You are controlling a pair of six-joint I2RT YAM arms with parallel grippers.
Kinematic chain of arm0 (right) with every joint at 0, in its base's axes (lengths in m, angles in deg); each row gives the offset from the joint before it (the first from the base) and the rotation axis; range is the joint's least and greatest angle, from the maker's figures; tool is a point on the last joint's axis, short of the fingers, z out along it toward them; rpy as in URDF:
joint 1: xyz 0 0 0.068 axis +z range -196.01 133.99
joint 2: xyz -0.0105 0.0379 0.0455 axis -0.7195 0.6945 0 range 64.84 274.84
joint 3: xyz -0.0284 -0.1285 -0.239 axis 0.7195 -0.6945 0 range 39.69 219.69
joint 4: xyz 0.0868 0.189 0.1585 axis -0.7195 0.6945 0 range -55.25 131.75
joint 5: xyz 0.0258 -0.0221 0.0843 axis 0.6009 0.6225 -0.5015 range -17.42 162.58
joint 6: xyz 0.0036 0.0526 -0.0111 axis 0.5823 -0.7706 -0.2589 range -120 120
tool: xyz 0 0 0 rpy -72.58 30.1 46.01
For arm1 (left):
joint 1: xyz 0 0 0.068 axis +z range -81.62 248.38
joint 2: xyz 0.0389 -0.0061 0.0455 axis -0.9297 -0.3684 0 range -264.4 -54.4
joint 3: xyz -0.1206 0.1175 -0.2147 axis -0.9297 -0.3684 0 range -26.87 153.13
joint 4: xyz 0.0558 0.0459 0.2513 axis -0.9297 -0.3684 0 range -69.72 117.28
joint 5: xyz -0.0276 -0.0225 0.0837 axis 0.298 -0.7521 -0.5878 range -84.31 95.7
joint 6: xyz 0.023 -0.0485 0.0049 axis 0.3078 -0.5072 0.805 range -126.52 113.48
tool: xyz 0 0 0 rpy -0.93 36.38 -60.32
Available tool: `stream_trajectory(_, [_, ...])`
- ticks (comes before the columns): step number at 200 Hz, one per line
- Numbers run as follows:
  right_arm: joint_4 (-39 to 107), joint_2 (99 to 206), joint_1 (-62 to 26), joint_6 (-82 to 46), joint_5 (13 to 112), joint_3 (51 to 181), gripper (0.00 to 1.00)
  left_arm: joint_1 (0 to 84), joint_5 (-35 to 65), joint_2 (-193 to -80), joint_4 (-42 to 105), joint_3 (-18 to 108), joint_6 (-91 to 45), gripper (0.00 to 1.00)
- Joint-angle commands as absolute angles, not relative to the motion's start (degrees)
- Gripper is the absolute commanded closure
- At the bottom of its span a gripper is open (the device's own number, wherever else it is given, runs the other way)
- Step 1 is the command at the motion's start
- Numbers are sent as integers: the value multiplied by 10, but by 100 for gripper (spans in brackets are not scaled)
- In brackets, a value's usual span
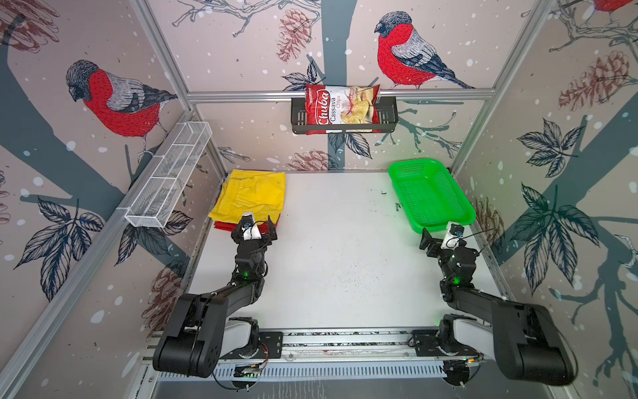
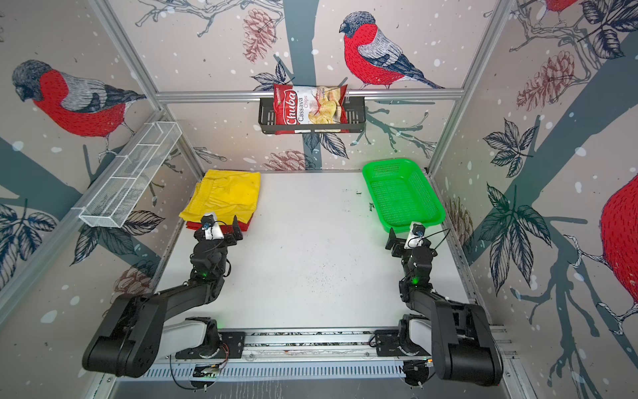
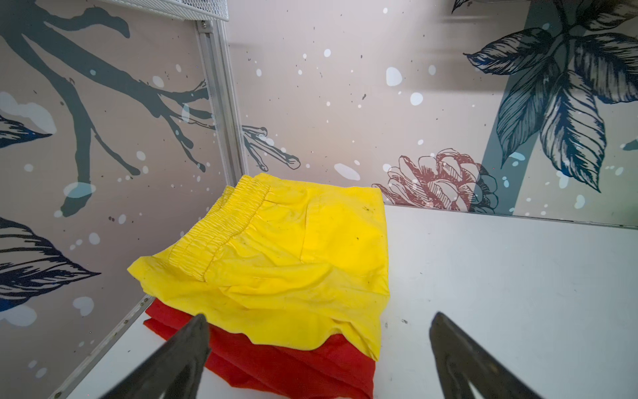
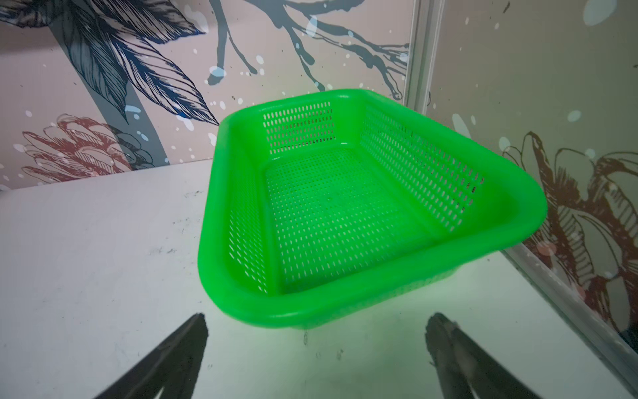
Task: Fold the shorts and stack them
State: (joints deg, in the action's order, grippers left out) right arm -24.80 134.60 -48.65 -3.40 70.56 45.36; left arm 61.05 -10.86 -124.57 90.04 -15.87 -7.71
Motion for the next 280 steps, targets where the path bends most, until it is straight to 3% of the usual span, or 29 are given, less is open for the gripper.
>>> stream_trajectory(1, [-365,1402,-483,-36,683,464,0,611,-102,-1225,937,-176,-90,2])
stream_trajectory(33, [-492,1527,-480,-31,684,470,0,615,-116,-1202,937,-198,-81,2])
stream_trajectory(50, [-352,1495,-479,-28,693,514,0,617,-108,-1195,932,-206,-80,2])
stream_trajectory(63, [-343,1506,-475,-31,707,528,0,620,-104,-1209,947,-211,-79,2])
stream_trajectory(128, [-343,1504,-473,-33,714,526,0,637,-122,-1459,1177,-193,-58,3])
stream_trajectory(152, [-343,1505,-473,-33,714,526,0,646,-155,-1411,977,-133,-106,2])
stream_trajectory(175, [-342,1504,-473,-33,714,526,0,632,-159,-1449,1091,-157,-68,2])
stream_trajectory(191, [-343,1504,-473,-33,714,526,0,627,-160,-1438,1033,-137,-69,1])
stream_trajectory(280, [-342,1504,-473,-33,714,526,1,628,-157,-1441,1049,-143,-69,1])
